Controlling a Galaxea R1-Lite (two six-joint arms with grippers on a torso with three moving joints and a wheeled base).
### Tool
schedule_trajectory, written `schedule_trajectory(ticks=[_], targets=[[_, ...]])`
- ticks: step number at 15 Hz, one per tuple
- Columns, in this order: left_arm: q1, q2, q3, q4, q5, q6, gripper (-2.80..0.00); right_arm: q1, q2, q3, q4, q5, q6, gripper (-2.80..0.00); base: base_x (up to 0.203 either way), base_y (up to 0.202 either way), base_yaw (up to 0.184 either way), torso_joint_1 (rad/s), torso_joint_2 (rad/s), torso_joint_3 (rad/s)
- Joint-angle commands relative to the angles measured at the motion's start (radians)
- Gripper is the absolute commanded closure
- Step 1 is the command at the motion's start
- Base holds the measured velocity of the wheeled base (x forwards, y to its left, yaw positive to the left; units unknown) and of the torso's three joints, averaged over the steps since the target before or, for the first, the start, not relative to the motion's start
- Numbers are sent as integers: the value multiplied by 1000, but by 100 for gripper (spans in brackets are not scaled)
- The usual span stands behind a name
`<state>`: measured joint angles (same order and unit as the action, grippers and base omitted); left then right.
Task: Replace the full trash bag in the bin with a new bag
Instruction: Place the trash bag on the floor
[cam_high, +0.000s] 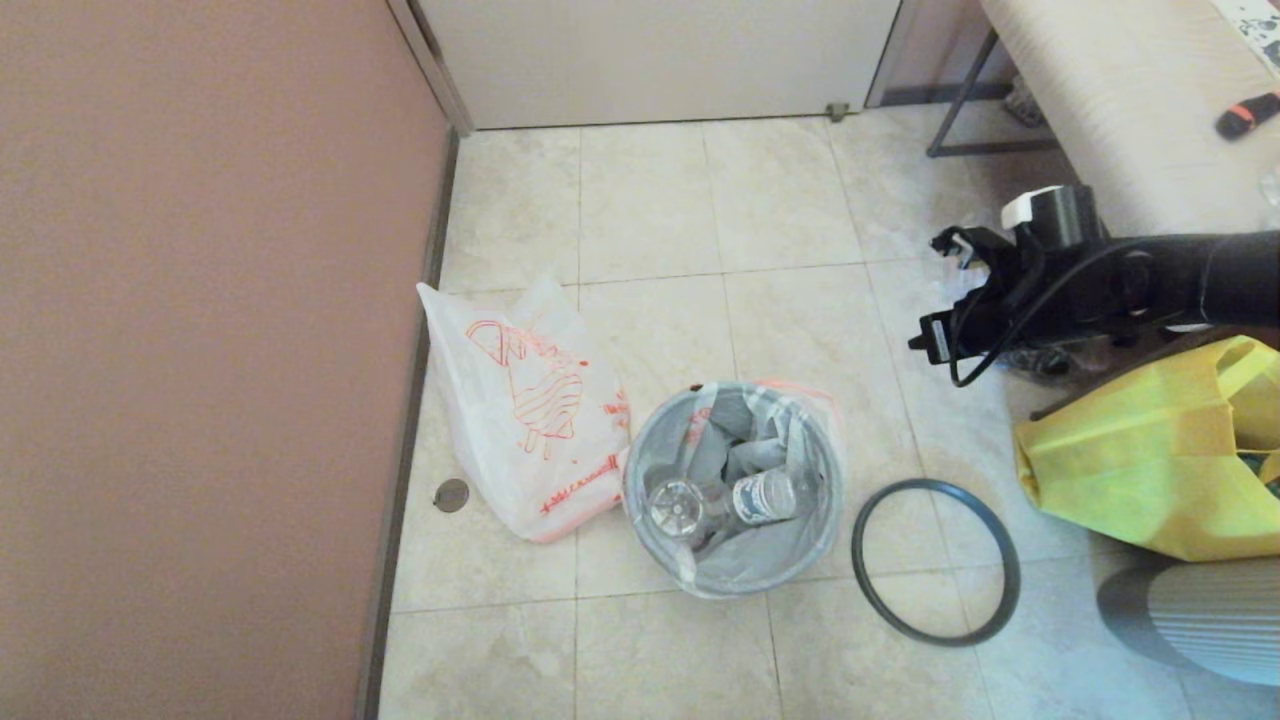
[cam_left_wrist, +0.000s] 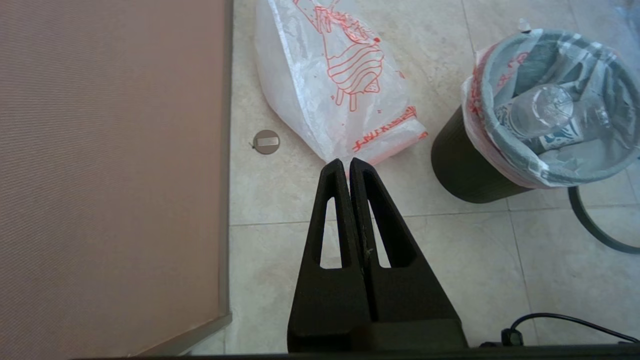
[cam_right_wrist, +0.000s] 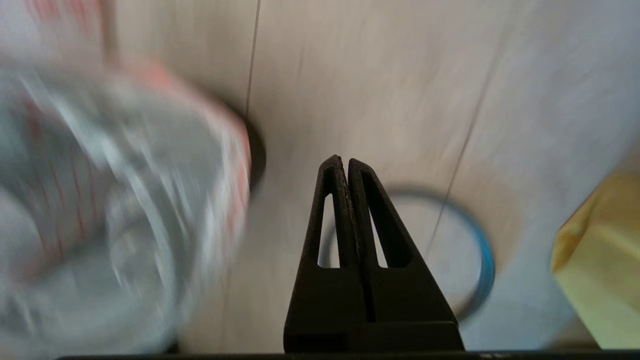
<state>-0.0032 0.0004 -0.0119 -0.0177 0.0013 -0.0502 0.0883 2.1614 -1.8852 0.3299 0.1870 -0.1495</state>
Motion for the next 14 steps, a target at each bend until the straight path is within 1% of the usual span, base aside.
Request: schedule_trajectory(ticks=[1, 2, 3, 5, 7, 10, 14], targets=[[0, 0, 0, -1, 0, 0, 0, -9, 95, -82, 103, 42, -51, -280, 0, 0, 0, 0, 0, 0], [0, 0, 0, -1, 0, 0, 0, -11, 110, -86, 112, 73, -89, -280, 0, 0, 0, 0, 0, 0], [0, 0, 0, -1, 0, 0, 0, -10, 120, -86, 117, 80, -98, -280, 0, 0, 0, 0, 0, 0], [0, 0, 1, -1, 0, 0, 0, 7, 155, -86, 108, 83, -98, -280, 0, 0, 0, 0, 0, 0], [0, 0, 0, -1, 0, -1, 0, 33, 184, -87, 56, 83, -94, -280, 0, 0, 0, 0, 0, 0], [0, 0, 0, -1, 0, 0, 0, 51, 215, -89, -3, 79, -97, -280, 0, 0, 0, 0, 0, 0], [0, 0, 0, -1, 0, 0, 0, 67, 239, -92, -12, 75, -101, -280, 0, 0, 0, 0, 0, 0]])
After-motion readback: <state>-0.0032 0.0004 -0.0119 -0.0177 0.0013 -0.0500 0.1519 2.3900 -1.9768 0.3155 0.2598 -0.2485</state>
